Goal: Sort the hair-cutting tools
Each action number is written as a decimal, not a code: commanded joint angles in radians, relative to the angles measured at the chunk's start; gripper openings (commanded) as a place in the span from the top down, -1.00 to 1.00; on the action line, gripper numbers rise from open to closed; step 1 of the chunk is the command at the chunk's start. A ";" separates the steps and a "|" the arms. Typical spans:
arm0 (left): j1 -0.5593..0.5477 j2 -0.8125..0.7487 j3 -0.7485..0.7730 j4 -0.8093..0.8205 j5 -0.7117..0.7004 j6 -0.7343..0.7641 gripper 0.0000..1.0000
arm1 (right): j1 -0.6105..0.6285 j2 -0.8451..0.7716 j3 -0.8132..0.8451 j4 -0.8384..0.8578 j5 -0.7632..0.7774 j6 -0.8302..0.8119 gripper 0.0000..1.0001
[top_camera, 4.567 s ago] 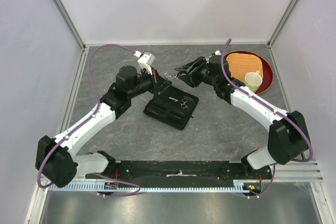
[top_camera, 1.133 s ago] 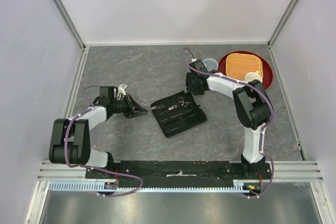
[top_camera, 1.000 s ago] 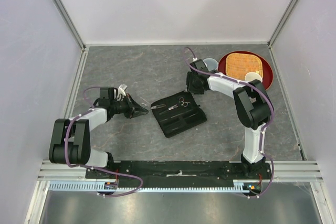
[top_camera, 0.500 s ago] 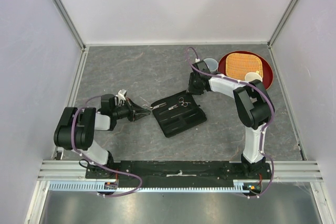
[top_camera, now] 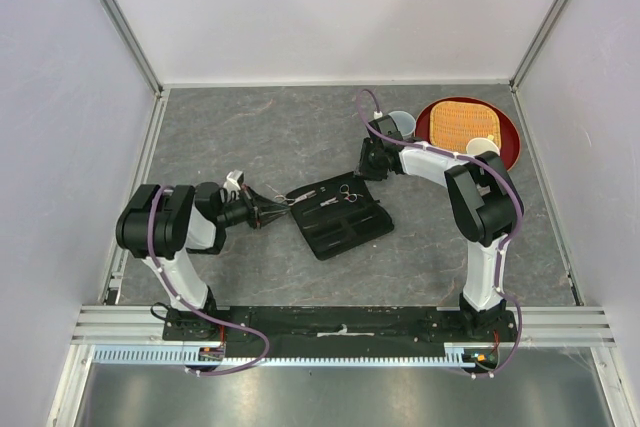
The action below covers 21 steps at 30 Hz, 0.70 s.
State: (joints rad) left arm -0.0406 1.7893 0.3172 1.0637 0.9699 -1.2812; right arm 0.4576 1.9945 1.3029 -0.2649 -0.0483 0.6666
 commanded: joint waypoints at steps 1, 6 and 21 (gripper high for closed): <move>-0.033 0.015 0.045 0.153 0.053 -0.050 0.95 | 0.018 0.050 -0.033 -0.034 -0.038 0.022 0.33; -0.076 0.048 0.095 0.082 0.029 -0.018 0.95 | 0.023 0.052 -0.034 -0.033 -0.033 0.022 0.33; -0.120 0.096 0.148 -0.039 -0.069 0.009 0.95 | 0.052 0.040 -0.033 -0.033 -0.025 0.014 0.33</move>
State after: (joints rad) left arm -0.1287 1.8713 0.4141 1.0237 0.9279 -1.2926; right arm 0.4656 1.9957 1.3025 -0.2626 -0.0425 0.6762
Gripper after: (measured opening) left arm 0.068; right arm 0.338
